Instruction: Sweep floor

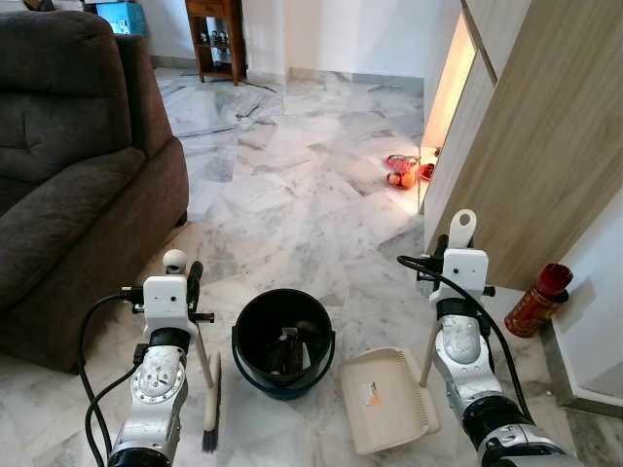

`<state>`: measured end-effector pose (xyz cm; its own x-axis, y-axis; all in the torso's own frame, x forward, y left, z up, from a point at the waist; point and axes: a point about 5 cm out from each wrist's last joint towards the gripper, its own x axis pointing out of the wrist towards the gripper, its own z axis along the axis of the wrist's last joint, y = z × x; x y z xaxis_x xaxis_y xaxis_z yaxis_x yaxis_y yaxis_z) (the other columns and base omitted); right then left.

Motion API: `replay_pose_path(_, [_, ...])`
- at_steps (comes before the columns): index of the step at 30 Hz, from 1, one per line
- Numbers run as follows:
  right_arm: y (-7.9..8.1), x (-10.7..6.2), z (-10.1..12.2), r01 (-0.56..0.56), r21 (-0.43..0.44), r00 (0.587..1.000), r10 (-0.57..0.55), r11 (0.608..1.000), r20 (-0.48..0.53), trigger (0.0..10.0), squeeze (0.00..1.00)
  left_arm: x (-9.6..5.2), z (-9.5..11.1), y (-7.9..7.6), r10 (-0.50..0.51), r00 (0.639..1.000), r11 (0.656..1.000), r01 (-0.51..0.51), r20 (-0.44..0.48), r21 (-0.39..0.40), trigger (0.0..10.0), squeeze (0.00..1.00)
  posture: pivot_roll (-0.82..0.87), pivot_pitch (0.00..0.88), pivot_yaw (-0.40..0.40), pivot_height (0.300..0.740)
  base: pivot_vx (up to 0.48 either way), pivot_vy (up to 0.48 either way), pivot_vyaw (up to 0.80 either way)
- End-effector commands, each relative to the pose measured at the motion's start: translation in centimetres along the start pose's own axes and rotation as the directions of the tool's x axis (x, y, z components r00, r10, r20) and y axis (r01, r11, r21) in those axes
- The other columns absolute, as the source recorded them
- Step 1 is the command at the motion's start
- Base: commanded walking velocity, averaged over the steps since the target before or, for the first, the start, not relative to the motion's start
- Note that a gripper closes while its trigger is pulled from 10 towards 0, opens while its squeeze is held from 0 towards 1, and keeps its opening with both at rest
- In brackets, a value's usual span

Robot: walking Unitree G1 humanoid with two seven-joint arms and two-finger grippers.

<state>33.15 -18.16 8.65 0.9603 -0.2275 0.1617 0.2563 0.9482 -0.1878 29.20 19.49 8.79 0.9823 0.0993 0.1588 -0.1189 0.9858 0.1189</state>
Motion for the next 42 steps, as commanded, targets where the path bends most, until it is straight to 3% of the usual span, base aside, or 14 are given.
replay_pose_path(1, [-0.1, 0.72, 1.05, -0.001, 0.007, 0.999, 0.001, 1.0, 0.051, 10.0, 0.0, 0.25, 1.11, 0.01, 0.002, 0.998, 1.0, -0.002, 0.06, 0.003, 10.0, 0.0, 0.13, 0.0, -0.011, 0.74, -0.259, 0.0, 0.0])
replay_pose_path(42, [0.14, 0.91, 1.3, -0.025, 0.016, 0.998, 0.024, 1.0, 0.061, 10.0, 0.0, 0.32, 1.14, 0.01, 0.02, 0.998, 1.0, -0.02, 0.057, 0.003, 10.0, 0.0, 0.12, 0.0, -0.019, 0.74, -0.23, 0.0, 0.0])
